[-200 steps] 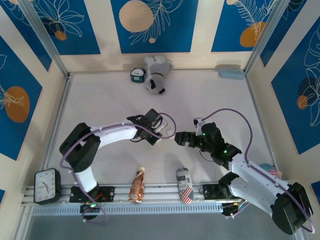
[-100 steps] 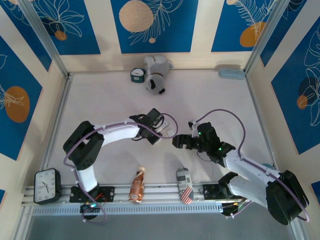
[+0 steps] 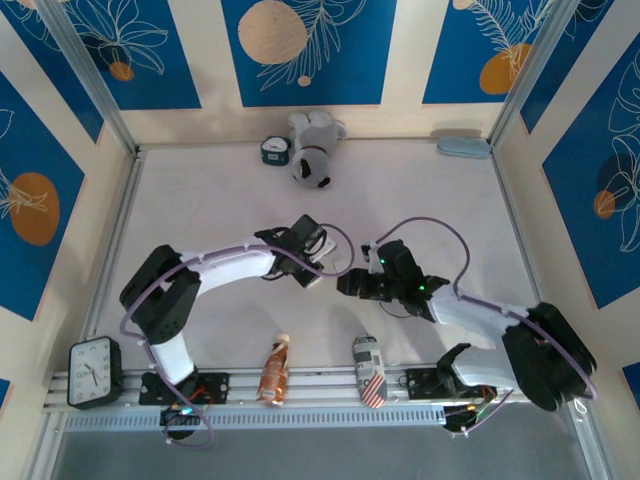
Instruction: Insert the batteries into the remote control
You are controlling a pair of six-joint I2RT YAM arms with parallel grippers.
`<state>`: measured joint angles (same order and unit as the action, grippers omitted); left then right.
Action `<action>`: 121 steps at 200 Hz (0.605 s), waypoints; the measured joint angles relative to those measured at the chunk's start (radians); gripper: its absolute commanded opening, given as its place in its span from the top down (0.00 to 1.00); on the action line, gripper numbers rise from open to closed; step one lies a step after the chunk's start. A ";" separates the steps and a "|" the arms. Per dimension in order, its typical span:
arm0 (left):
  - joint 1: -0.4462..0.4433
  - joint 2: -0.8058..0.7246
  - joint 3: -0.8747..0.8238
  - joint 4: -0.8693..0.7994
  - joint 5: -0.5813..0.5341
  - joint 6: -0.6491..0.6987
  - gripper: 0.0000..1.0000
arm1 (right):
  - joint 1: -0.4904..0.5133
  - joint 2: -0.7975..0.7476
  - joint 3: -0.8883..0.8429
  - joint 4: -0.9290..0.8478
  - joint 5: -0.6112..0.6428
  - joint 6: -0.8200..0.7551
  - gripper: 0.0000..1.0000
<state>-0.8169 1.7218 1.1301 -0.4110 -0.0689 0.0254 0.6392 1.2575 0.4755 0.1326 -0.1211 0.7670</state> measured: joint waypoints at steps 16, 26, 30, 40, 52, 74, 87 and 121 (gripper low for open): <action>0.007 -0.050 -0.010 0.002 -0.004 -0.010 0.89 | 0.035 0.087 0.053 0.018 -0.003 0.013 0.51; 0.012 -0.090 -0.020 0.001 -0.008 -0.021 0.89 | 0.057 0.146 0.090 0.033 -0.004 0.021 0.51; 0.014 -0.107 -0.026 0.001 -0.010 -0.025 0.88 | 0.065 0.171 0.107 0.037 -0.005 0.025 0.51; 0.017 -0.136 -0.035 0.000 -0.015 -0.032 0.88 | 0.079 0.226 0.141 0.049 -0.009 0.037 0.51; 0.022 -0.172 -0.051 0.000 -0.024 -0.045 0.88 | 0.089 0.278 0.170 0.064 -0.010 0.050 0.51; 0.026 -0.219 -0.076 -0.014 -0.046 -0.063 0.87 | 0.089 0.356 0.213 0.079 -0.011 0.074 0.52; 0.027 -0.241 -0.088 -0.024 -0.058 -0.077 0.87 | 0.089 0.387 0.231 0.084 -0.010 0.082 0.52; 0.031 -0.309 -0.123 -0.040 -0.086 -0.107 0.86 | 0.087 0.446 0.278 0.079 -0.011 0.100 0.55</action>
<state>-0.7856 1.4128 1.0073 -0.4515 -0.1551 -0.0814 0.7265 1.7035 0.7540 0.2119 -0.1322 0.8665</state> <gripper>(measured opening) 0.135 0.452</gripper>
